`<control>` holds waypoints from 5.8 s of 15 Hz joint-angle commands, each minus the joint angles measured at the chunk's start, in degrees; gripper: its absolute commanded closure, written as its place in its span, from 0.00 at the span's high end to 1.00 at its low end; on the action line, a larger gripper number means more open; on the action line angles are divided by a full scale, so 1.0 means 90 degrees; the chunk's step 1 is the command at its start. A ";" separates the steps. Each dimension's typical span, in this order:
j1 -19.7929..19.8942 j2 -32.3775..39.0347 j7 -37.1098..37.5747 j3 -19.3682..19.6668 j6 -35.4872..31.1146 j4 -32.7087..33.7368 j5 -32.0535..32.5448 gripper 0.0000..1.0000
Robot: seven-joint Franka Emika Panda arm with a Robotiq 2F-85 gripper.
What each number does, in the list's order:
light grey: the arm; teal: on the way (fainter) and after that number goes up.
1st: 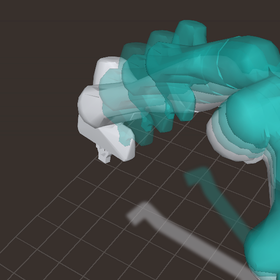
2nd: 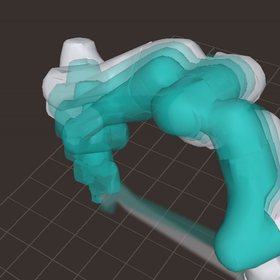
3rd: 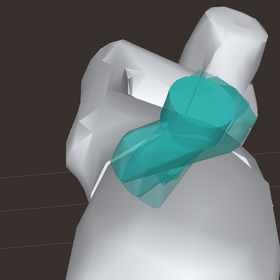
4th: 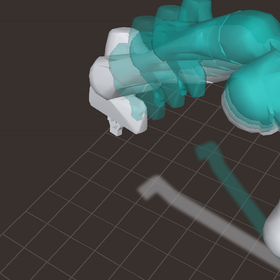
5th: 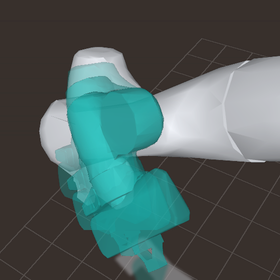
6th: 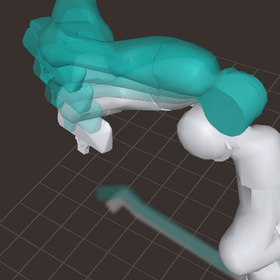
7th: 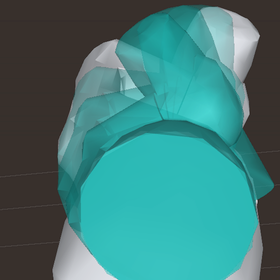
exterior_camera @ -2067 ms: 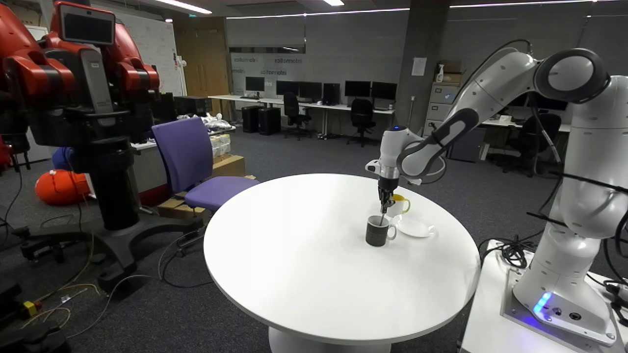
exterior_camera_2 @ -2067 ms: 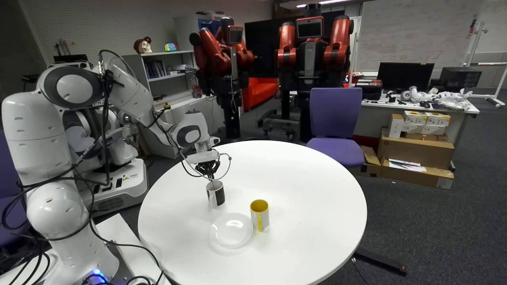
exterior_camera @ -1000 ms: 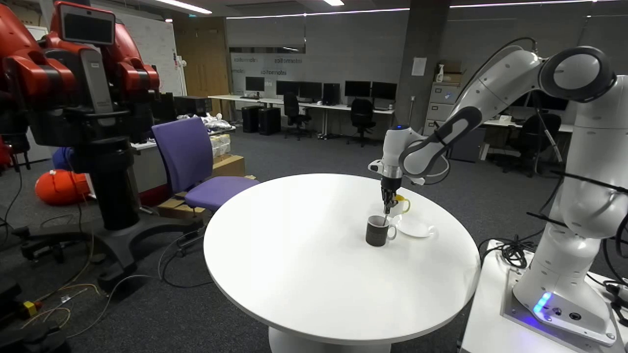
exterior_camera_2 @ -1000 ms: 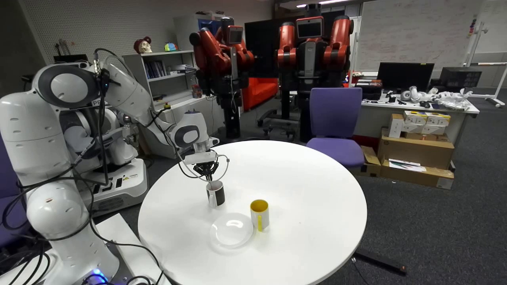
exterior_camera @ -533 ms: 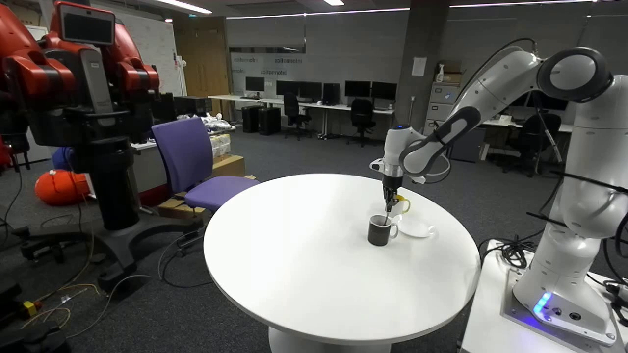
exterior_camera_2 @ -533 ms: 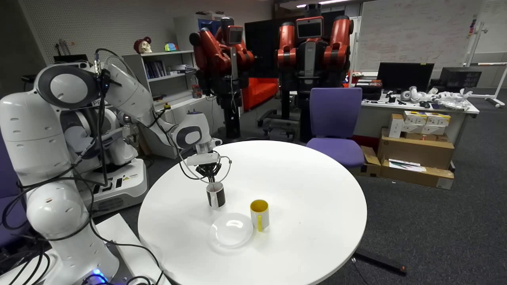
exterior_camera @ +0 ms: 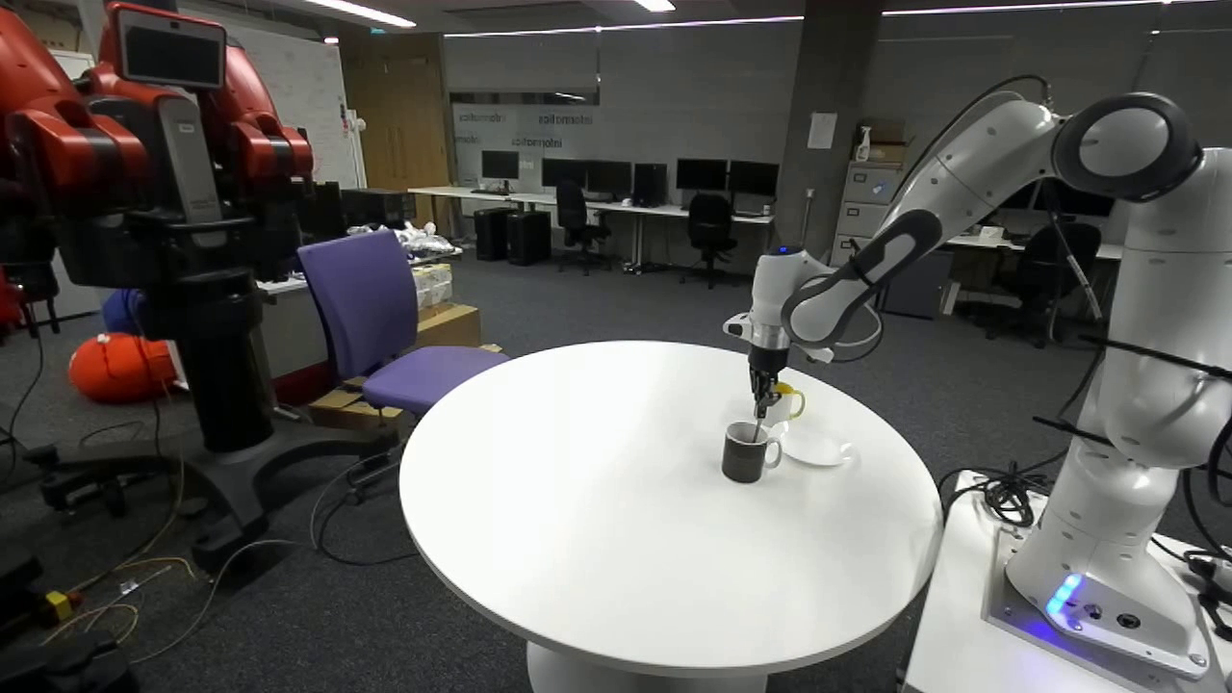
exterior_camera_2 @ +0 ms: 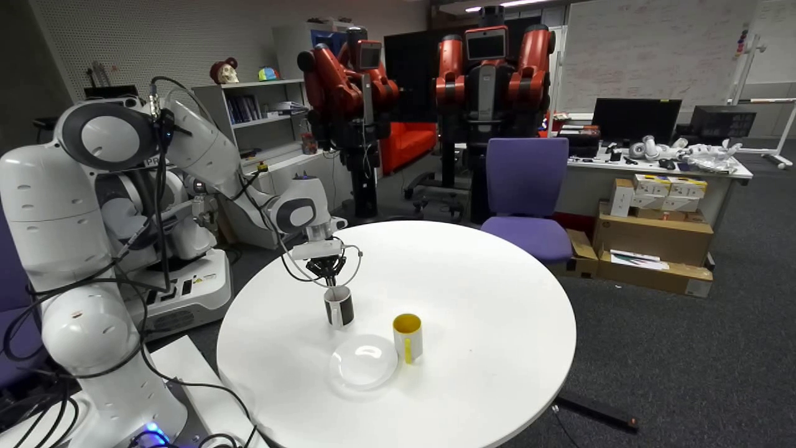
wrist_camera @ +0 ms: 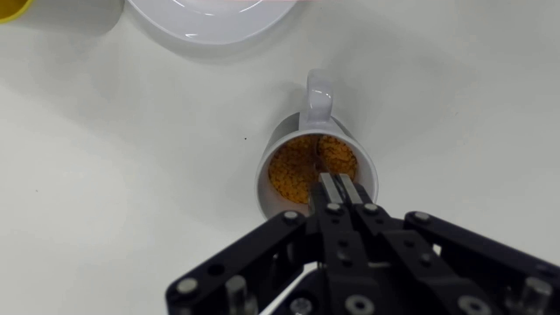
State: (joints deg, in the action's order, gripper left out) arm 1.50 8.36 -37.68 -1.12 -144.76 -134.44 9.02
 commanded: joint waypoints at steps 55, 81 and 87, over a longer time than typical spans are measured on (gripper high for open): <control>0.0025 0.0153 -0.0209 -0.0231 0.0439 0.0448 -0.0048 0.01; 0.0044 0.0315 -0.0078 -0.0203 0.0420 0.0701 0.0138 0.01; 0.0069 0.0134 -0.0152 -0.0124 0.0479 0.0480 0.0181 0.01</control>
State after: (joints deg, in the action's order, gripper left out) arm 1.60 11.40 -37.80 -2.38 -141.79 -128.91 10.16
